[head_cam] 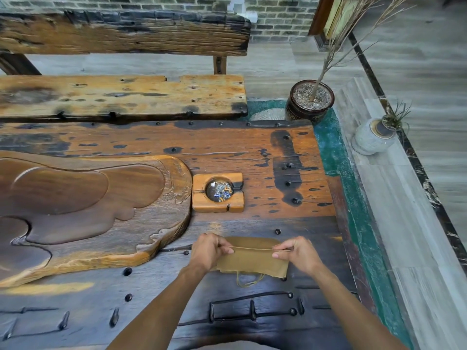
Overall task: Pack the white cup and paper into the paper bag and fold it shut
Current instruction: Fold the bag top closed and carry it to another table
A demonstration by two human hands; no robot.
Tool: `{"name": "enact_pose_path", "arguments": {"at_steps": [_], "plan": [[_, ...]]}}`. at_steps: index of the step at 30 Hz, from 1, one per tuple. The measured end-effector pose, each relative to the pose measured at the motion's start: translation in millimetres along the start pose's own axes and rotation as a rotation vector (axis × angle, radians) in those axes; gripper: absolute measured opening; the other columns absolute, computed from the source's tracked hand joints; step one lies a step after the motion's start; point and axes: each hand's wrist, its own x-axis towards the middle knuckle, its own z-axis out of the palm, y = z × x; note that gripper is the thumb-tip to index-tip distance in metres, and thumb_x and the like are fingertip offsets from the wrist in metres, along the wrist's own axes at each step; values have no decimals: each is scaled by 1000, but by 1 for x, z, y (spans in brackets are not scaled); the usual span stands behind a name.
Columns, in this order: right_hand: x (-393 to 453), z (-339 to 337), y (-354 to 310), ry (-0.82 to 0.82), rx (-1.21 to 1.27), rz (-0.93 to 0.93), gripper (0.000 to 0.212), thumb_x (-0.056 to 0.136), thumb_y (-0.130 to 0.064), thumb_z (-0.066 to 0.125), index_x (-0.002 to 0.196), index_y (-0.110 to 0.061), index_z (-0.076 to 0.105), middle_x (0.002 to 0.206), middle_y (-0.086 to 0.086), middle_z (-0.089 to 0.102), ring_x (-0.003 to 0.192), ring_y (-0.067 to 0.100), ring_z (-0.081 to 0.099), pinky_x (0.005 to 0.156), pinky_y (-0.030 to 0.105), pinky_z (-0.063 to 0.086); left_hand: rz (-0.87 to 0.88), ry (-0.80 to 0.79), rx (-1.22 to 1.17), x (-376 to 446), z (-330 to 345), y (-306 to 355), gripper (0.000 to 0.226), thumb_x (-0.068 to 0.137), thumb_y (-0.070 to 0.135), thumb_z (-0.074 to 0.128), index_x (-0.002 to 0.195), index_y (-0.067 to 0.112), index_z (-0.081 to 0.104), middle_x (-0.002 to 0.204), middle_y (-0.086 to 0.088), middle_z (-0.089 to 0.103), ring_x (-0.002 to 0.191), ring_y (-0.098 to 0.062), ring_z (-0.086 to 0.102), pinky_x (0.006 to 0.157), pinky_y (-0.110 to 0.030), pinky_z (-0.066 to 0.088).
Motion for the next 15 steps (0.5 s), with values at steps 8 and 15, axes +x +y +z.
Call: {"name": "enact_pose_path", "arguments": {"at_steps": [8,15], "plan": [[8,-3,18,16,51,39,23,71,-21,86,66,-38,73,59,-34,67,64,-20,61,65,-3,42,-78,25,-179,1,-1,-13,7,72,12,84,78,12,81,82,-1,78,75,-2,68,67,-7,49],[4,7,28,-23,111,35,32,74,-7,83,100,-24,75,107,-13,71,104,2,62,93,8,45,-149,-58,-379,-4,4,-19,15,79,-2,75,93,2,77,80,0,75,62,7,67,55,-5,49]]}}
